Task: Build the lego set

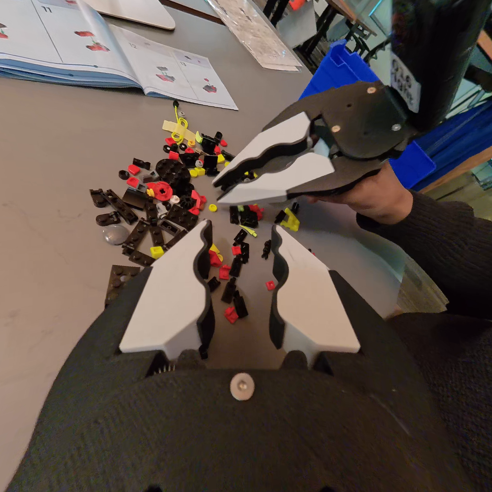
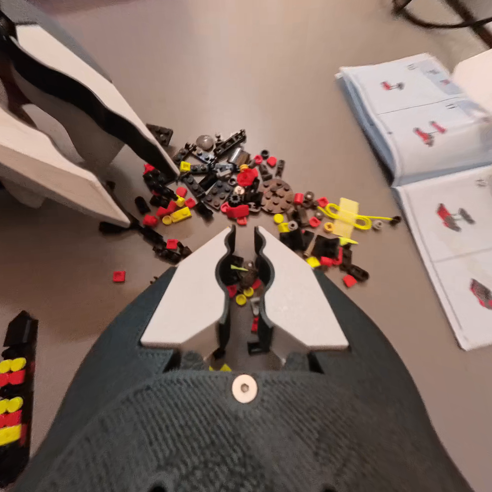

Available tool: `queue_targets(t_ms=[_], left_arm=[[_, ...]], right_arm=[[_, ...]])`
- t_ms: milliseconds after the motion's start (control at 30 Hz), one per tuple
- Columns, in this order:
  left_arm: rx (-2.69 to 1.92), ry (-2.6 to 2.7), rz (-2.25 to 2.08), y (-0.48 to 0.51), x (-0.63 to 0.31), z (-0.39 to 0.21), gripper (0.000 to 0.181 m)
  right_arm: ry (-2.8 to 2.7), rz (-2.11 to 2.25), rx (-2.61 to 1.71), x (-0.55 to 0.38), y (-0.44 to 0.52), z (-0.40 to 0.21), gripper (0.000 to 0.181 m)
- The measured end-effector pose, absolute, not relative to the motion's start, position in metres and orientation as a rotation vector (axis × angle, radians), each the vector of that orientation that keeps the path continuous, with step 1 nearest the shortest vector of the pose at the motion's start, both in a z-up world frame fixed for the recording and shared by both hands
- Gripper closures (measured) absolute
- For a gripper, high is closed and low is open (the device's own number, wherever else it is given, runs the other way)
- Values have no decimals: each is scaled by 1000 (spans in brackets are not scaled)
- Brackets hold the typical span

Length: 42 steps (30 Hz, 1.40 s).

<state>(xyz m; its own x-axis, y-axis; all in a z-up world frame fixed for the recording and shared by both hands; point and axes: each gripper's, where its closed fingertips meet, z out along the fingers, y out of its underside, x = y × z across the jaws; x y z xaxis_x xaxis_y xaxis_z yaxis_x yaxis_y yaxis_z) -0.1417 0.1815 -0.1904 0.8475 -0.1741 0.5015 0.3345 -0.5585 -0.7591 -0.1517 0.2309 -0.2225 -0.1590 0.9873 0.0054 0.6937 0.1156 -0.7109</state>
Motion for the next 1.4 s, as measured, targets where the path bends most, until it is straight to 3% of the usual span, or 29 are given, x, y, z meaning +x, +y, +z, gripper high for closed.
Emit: queue_targets(t_ms=[33, 467, 600, 700, 767, 1067, 1400], left_arm=[[-2064, -112, -669, 181, -141, -191, 139], [-2061, -103, -690, 180, -140, -190, 140], [-2018, -62, -654, 181, -142, -180, 142], [-1963, 83, -543, 179, -139, -165, 166], [-1920, 175, -421, 179, -137, -157, 169], [-1906, 302, -257, 183, -128, -165, 167], [-1838, 380, -179, 183, -121, -158, 170]], right_arm=[[-1937, 772, -1626, -154, 229, -228, 167], [-1923, 871, -1729, -163, 226, -231, 175], [-1823, 1146, -1724, -156, 213, -196, 174], [-1612, 1502, -1780, -146, 199, -161, 175], [-1396, 1790, -1825, -141, 191, -140, 175], [-948, 2283, -1992, -124, 182, -135, 176], [-863, 2433, -2061, -131, 174, -144, 175]])
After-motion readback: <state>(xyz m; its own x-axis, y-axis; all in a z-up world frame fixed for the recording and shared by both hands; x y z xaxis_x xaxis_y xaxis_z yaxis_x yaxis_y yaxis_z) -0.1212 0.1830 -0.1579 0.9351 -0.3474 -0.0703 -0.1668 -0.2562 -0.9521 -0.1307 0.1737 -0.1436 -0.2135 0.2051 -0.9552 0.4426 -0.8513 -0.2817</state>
